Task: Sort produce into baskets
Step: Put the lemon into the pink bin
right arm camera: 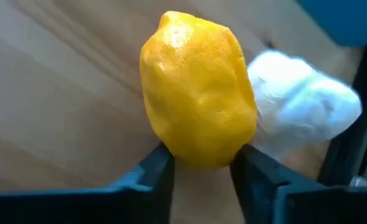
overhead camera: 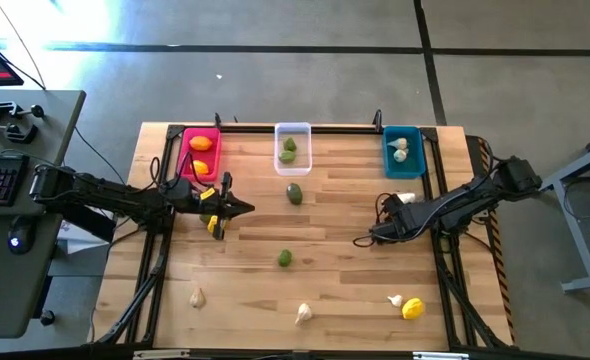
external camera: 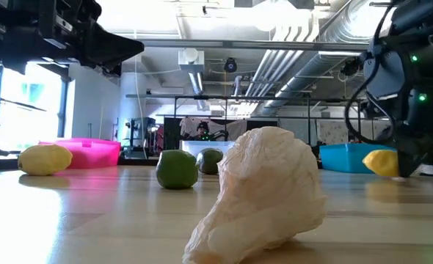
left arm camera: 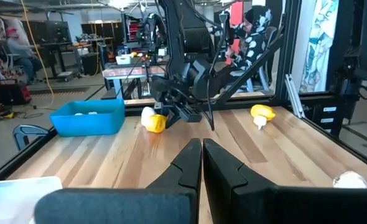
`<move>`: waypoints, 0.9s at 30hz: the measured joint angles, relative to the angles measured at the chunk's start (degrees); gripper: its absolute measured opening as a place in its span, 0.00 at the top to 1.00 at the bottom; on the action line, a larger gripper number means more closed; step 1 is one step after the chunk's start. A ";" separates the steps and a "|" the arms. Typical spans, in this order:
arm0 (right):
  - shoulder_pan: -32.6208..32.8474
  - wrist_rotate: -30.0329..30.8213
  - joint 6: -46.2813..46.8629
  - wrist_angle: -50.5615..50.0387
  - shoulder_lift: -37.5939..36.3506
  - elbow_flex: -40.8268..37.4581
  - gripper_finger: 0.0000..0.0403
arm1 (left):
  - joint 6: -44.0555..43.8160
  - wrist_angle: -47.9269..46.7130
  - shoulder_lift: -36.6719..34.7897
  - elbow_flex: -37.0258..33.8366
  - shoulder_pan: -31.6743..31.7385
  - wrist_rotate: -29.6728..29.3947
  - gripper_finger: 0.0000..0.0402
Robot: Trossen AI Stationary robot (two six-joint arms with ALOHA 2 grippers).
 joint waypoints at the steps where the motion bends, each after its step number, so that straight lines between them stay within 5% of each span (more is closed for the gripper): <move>1: 0.19 0.52 -0.26 0.06 -0.01 0.45 0.77 | -0.27 -0.02 0.00 0.00 0.00 0.00 0.99; 4: 1.19 1.77 -0.46 0.69 -0.02 2.16 0.90 | -0.50 -0.09 0.00 0.00 0.00 0.00 0.99; 10: 4.99 11.59 -4.06 14.63 -0.02 3.58 0.91 | -2.04 -0.07 0.00 0.00 0.00 -0.14 0.99; 18: 8.37 26.48 -35.56 69.02 2.45 -2.44 0.91 | -7.19 1.83 0.04 0.00 -0.32 -3.67 0.98; 27: 5.19 18.29 -70.60 112.63 13.71 -1.36 0.91 | -4.17 5.11 1.47 2.94 -6.02 -3.76 0.80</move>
